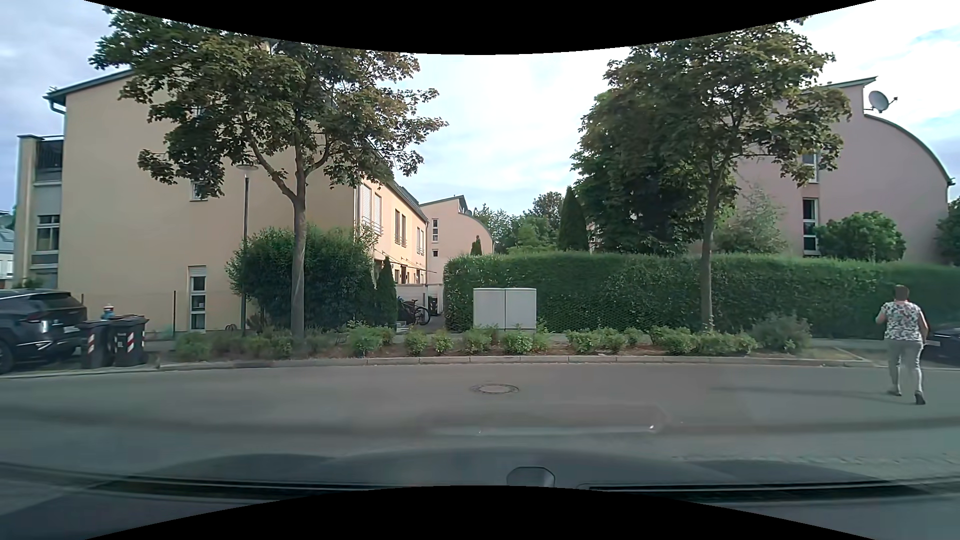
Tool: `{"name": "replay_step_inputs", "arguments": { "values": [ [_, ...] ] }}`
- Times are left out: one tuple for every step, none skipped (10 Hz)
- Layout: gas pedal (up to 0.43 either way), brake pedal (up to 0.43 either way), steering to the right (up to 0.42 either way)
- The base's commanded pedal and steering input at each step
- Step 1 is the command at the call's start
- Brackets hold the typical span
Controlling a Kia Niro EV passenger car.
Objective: Follow the waypoints while adhering to traffic rules and regulations
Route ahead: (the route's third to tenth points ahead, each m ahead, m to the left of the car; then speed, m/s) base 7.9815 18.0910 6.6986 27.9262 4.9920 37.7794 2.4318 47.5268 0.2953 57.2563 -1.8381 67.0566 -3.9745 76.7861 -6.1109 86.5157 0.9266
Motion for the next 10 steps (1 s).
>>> {"name": "replay_step_inputs", "arguments": {
  "values": [
    [0.0,0.091,-0.007],
    [0.0,0.098,-0.007],
    [0.0,0.098,-0.007],
    [0.0,0.098,-0.007],
    [0.0,0.104,-0.007],
    [0.0,0.116,-0.007],
    [0.0,0.116,-0.007],
    [0.0,0.122,-0.007],
    [0.0,0.122,-0.007],
    [0.0,0.128,-0.007]
  ]
}}
